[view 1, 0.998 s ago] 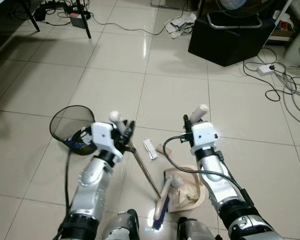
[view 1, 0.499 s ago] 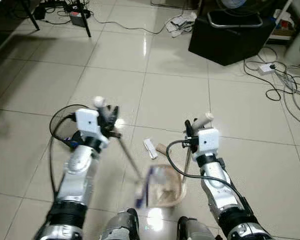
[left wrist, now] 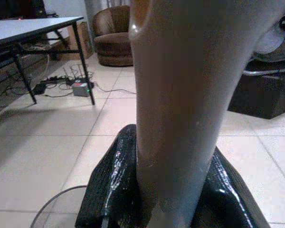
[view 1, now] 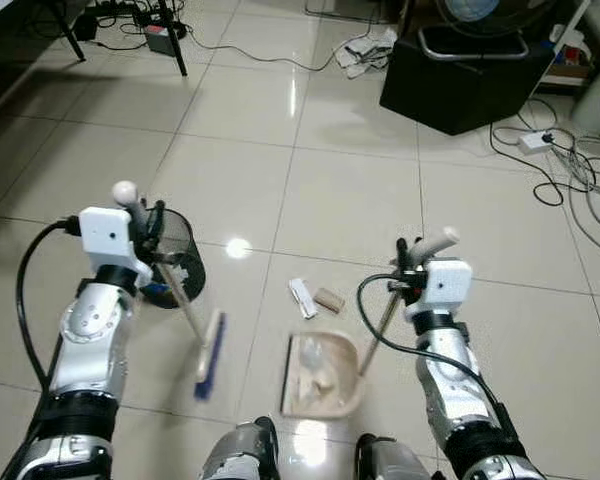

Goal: Sweep floor

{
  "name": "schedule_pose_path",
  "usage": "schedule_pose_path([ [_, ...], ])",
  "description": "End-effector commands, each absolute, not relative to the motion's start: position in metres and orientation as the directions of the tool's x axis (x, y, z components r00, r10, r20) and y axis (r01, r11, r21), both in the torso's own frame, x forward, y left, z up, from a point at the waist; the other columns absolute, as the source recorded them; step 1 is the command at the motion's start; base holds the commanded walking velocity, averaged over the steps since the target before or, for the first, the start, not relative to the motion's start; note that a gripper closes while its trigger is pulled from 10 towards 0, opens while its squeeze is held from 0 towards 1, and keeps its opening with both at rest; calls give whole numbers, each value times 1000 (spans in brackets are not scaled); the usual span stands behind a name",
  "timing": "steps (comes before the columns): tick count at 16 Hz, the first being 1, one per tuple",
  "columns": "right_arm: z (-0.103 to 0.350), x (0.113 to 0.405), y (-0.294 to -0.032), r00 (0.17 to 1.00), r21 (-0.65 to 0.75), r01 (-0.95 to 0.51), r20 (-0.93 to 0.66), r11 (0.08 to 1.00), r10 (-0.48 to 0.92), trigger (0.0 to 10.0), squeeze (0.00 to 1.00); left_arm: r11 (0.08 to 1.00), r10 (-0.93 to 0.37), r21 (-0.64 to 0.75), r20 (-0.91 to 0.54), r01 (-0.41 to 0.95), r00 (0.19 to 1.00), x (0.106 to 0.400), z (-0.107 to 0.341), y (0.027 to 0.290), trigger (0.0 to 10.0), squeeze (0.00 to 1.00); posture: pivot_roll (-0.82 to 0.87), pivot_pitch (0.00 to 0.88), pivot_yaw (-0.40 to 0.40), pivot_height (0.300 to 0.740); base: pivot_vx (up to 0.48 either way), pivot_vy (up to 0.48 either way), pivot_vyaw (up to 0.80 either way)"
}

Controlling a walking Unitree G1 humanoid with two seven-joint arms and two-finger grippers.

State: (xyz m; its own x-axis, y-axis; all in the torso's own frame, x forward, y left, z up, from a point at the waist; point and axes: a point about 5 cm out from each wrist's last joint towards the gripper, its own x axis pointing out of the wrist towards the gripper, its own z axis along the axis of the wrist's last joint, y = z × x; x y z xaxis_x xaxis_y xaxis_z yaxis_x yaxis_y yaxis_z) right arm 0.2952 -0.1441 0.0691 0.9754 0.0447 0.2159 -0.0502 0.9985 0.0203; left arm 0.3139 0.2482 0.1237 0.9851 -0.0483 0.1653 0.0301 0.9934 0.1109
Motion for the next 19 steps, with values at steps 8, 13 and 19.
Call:
schedule_pose_path([
  [8,125,288,-177,914,157,-4,401,988,-61,10000,0,982,-108,166,87,92,990,281,97,243,10000,0,8,97,49,740,0,0,0],
  [13,211,307,-171,862,129,-118,506,985,37,10000,0,982,-67,184,109,47,992,269,94,219,10000,0,-1,74,42,740,0,0,0],
  [19,266,319,-155,829,171,-235,549,957,106,10000,0,981,-67,188,151,38,986,272,103,200,10000,0,4,59,33,740,109,0,0],
])
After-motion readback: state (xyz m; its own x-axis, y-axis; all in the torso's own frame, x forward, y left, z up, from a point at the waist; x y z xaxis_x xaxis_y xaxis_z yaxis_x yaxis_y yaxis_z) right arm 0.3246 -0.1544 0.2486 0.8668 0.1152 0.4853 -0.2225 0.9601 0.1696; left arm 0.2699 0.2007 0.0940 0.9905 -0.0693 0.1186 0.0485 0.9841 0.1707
